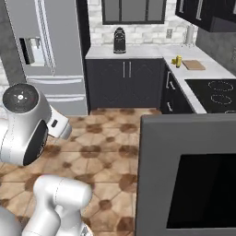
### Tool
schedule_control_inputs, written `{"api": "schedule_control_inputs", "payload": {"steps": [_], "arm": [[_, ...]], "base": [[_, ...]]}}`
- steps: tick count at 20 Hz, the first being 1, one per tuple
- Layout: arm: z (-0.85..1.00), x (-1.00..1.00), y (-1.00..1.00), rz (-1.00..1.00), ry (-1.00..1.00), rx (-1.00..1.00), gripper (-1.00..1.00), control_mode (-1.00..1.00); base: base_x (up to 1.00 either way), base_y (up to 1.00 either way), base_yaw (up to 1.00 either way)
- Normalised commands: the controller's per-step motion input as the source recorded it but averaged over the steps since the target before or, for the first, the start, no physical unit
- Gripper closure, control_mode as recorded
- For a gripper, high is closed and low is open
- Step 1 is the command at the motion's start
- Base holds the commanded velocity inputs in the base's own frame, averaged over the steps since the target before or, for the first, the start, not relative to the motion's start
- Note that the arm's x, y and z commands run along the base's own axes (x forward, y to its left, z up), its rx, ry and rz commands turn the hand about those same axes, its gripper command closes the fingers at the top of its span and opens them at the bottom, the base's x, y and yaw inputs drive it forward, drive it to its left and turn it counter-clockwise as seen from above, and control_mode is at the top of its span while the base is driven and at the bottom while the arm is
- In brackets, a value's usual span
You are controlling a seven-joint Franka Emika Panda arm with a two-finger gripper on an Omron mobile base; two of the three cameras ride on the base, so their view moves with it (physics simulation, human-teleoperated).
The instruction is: Retrieve the reheated potato from the microwave, then place the potato, cheese, and condiment on the cutting board.
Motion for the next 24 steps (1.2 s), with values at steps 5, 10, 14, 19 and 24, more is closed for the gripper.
{"api": "schedule_control_inputs", "payload": {"steps": [5,10,14,19,24], "arm": [[0.00,0.00,0.00,0.00,0.00,0.00,1.00,1.00],[0.00,0.00,0.00,0.00,0.00,0.00,1.00,1.00],[0.00,0.00,0.00,0.00,0.00,0.00,1.00,1.00],[0.00,0.00,0.00,0.00,0.00,0.00,1.00,1.00],[0.00,0.00,0.00,0.00,0.00,0.00,1.00,1.00]], "base": [[0.80,-0.27,0.00],[0.81,-0.29,0.00],[0.84,-0.29,0.00],[0.85,-0.29,0.00],[0.89,-0.23,0.00]]}}
